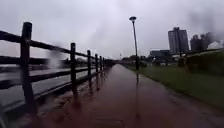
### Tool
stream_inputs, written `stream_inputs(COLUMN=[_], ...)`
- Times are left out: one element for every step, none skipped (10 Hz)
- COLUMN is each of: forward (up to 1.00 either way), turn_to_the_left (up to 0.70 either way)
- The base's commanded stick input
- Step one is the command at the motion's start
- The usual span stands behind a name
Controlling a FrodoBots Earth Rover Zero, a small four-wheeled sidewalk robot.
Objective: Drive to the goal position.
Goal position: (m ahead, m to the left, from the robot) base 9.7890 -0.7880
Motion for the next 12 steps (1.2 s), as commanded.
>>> stream_inputs(forward=[1.0, 1.0, 1.0, 1.0, 1.0, 1.0, 1.0, 1.0, 1.0, 1.0, 1.0, 1.0], turn_to_the_left=[0.01, 0.01, 0.01, 0.01, 0.01, 0.01, 0.01, 0.01, 0.01, 0.01, 0.01, 0.01])
